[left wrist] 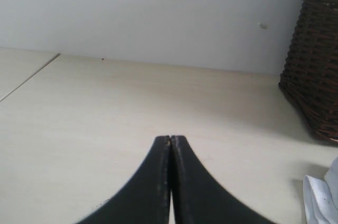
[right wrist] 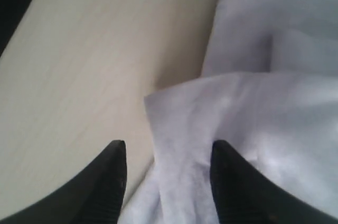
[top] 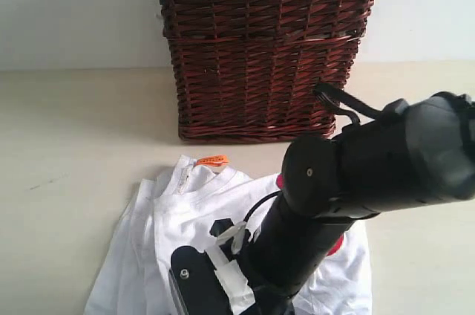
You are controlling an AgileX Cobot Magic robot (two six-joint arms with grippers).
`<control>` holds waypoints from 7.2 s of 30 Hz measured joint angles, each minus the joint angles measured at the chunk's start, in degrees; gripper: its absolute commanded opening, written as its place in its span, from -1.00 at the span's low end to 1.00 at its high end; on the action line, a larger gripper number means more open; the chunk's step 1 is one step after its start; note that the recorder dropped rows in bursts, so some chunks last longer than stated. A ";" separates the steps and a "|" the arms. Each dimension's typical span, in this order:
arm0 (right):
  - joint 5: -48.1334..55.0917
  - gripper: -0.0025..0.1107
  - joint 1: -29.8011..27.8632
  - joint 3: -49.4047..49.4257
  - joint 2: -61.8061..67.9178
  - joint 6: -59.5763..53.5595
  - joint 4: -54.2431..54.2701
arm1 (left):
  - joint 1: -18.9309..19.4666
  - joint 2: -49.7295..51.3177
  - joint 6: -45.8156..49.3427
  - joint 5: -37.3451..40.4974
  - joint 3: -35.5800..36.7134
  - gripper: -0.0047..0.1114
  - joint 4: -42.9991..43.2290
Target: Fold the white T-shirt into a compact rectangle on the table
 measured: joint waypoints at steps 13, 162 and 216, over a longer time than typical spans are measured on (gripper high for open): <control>-8.31 -0.96 0.00 0.00 2.60 -2.16 3.03 | 0.00 0.00 0.00 0.00 0.00 -0.92 0.00; 10.05 -0.04 -18.36 10.26 -0.06 -22.14 44.15 | 0.00 0.00 0.00 0.00 0.00 -0.92 0.00; -31.77 -0.96 -22.44 12.63 -2.72 24.39 0.68 | 0.00 0.00 0.00 0.00 0.00 -0.92 0.00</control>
